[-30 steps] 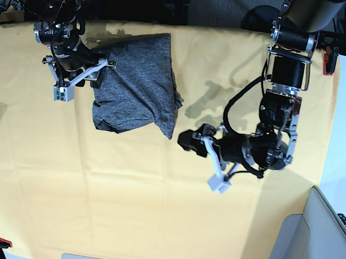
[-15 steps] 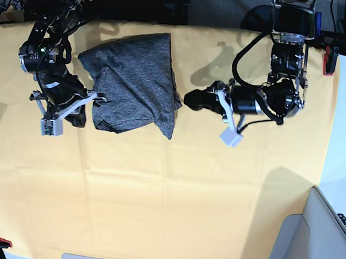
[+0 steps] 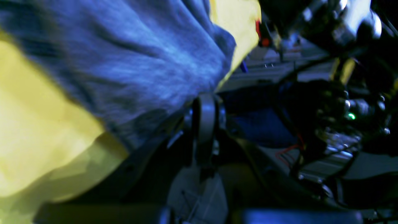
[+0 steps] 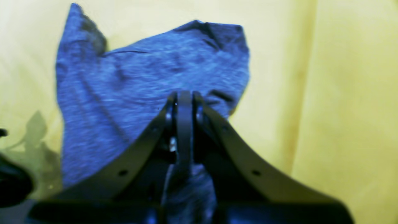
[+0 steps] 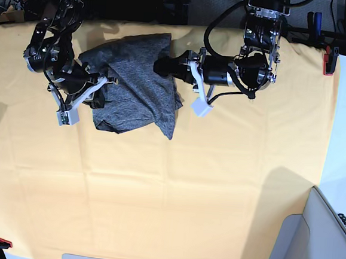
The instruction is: Fold the T-shirt properly
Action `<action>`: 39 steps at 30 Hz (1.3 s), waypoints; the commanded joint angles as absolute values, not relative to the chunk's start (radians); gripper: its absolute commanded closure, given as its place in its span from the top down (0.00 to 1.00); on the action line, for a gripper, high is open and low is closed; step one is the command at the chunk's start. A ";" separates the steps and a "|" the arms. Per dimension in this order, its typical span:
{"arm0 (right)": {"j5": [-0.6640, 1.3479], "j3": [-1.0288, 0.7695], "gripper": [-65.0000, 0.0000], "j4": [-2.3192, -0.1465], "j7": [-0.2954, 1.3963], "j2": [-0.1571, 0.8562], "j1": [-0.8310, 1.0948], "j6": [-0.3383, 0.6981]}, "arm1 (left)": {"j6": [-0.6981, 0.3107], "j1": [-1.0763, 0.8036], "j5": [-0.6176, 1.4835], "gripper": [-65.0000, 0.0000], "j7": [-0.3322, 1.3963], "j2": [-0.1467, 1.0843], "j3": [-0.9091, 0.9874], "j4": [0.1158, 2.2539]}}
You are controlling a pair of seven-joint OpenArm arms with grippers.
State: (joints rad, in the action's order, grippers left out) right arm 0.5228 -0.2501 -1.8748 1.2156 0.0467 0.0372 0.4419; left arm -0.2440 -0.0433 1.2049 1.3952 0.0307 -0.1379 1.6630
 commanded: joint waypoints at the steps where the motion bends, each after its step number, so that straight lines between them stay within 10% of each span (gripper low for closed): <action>1: 0.529 -0.249 0.02 -1.859 1.196 0.050 0.004 0.443 | -0.243 -0.028 1.234 0.02 1.396 0.036 -0.137 1.681; 30: 0.213 -0.302 0.02 -1.925 1.193 -0.047 -0.163 0.447 | -0.234 -0.079 0.943 0.02 1.371 0.196 -0.131 1.685; 39: 0.634 -0.464 0.02 -2.046 1.198 -0.047 0.102 0.479 | -0.239 0.007 0.946 0.02 1.254 0.236 -0.134 1.817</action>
